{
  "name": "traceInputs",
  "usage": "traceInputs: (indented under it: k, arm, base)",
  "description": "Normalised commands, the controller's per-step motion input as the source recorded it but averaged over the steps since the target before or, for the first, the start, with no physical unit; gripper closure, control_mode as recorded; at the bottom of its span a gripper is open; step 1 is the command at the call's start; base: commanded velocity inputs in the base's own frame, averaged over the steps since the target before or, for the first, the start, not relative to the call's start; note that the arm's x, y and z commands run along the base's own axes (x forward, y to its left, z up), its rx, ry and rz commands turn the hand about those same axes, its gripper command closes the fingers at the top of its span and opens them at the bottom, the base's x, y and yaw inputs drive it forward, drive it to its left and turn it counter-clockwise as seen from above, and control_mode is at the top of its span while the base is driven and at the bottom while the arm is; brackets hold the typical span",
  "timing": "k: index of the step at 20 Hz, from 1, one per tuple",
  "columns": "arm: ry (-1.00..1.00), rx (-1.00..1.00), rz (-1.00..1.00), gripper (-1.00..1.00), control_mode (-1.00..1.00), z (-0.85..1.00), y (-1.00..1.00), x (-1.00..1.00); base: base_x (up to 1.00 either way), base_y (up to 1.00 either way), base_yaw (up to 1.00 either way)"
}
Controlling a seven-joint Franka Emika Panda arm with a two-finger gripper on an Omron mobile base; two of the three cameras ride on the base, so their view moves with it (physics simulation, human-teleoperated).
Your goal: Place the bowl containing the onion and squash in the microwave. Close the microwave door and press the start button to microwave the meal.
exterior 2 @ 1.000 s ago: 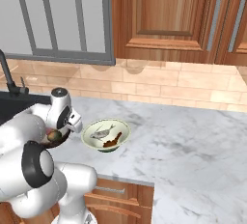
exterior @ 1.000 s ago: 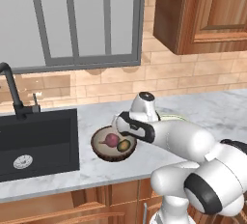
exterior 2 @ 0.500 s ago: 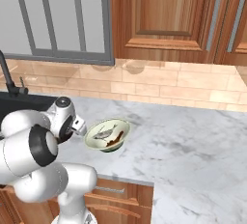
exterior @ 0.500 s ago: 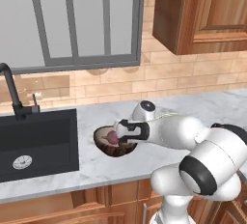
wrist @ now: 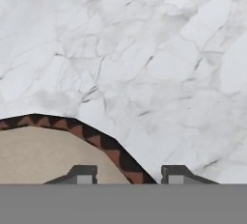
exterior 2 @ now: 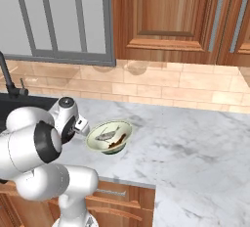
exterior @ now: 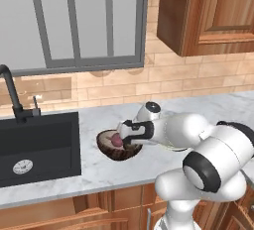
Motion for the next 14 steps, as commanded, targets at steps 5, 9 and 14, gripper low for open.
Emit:
traceInputs:
  k: [5, 9, 14]
  arm:
    - [0.00, 0.04, 0.00, 1.00, -1.00, 0.61, -0.05, -0.04]
    - [0.00, 0.04, 0.00, 1.00, -1.00, 0.89, -0.07, -0.29]
    - [0.00, 0.04, 0.01, 1.00, -1.00, 0.98, -0.13, -0.30]
  base:
    - [0.00, 0.00, 0.00]
    - [0.00, 0.00, 0.00]
    - [0.00, 0.00, 0.00]
